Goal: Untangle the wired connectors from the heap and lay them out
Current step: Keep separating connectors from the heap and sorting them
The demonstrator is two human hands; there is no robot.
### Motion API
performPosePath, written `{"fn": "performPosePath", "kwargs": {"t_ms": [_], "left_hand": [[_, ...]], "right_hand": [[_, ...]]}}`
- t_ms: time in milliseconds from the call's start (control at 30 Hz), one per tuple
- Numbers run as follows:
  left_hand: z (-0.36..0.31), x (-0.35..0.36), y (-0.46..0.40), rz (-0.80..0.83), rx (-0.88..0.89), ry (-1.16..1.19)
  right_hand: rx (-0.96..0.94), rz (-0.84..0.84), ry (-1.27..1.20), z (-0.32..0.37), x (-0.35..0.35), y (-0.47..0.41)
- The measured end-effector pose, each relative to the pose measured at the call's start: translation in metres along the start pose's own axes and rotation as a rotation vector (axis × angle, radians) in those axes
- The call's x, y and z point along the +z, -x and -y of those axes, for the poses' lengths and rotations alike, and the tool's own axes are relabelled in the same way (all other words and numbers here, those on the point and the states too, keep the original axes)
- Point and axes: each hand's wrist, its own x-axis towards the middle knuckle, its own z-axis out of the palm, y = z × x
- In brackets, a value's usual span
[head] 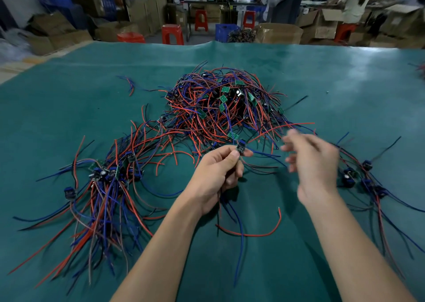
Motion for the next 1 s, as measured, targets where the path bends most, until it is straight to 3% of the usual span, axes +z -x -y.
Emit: {"fn": "performPosePath", "kwargs": {"t_ms": [100,167,433,600,833,900,1000], "left_hand": [[0.000,0.000,0.002,0.029,-0.019,-0.056],[-0.001,-0.001,0.002,0.027,-0.041,-0.100],[-0.002,0.000,0.006,0.123,-0.038,-0.216],[-0.002,0.002,0.006,0.165,-0.053,-0.247],[-0.002,0.005,0.006,0.154,-0.056,-0.231],[-0.003,0.006,0.006,0.117,-0.059,-0.213],[-0.004,0.006,0.005,0.057,-0.072,-0.157]], "right_hand": [[-0.118,0.464,0.192,-0.005,0.019,0.024],[-0.202,0.514,0.229,-0.008,0.023,0.030],[-0.369,0.178,0.161,0.000,0.004,0.006],[-0.224,0.020,-0.101,0.007,-0.007,-0.002],[-0.236,-0.170,-0.234,0.029,-0.014,-0.002],[-0.266,-0.176,-0.249,0.046,-0.010,0.002],[-0.327,0.011,-0.247,0.077,0.013,0.021]]}}
